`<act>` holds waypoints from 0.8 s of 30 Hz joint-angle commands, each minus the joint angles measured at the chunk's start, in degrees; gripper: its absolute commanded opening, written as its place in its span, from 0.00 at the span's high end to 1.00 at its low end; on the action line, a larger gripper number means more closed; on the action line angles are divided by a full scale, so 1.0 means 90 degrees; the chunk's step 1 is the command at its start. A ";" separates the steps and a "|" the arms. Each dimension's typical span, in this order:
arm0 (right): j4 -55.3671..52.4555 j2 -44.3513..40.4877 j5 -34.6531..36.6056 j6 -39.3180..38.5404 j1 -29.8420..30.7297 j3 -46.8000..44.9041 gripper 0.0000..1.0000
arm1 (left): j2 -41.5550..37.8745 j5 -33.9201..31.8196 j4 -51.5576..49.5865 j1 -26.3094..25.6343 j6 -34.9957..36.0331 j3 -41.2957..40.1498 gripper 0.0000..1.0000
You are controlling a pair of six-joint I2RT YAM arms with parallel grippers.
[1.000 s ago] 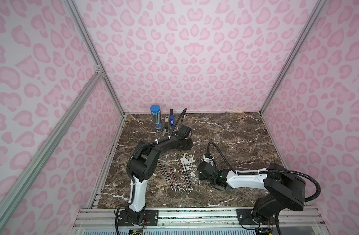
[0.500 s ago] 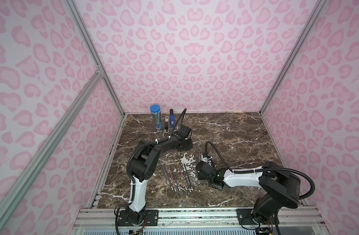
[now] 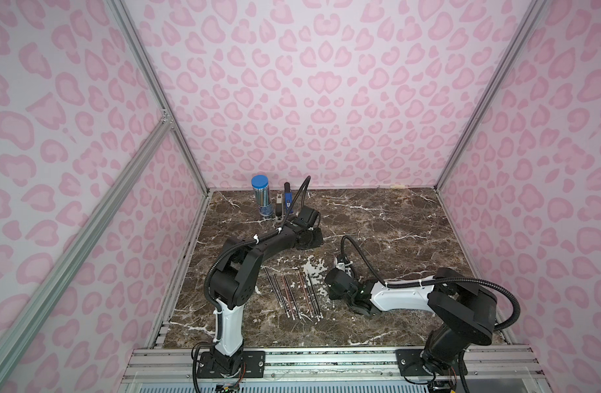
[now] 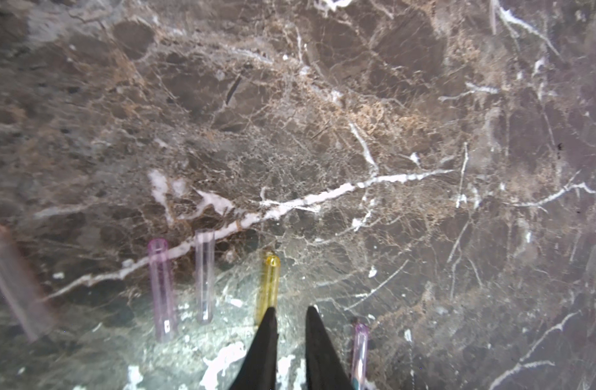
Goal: Remove the protective cover of the pencils
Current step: Place the protective sleeve at the center of the board, then pick up the pencil from the center of the board.
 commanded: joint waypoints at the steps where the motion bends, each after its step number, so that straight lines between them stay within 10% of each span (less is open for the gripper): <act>1: -0.0098 0.0105 0.0053 0.0038 0.0011 -0.0037 0.66 | -0.0189 -0.0003 0.0009 -0.0008 -0.0001 -0.0042 0.80; 24: -0.2071 0.1171 0.1127 0.0563 0.0592 0.1092 0.74 | -0.2295 -0.0159 0.0204 -0.0096 -0.0036 -0.1156 0.75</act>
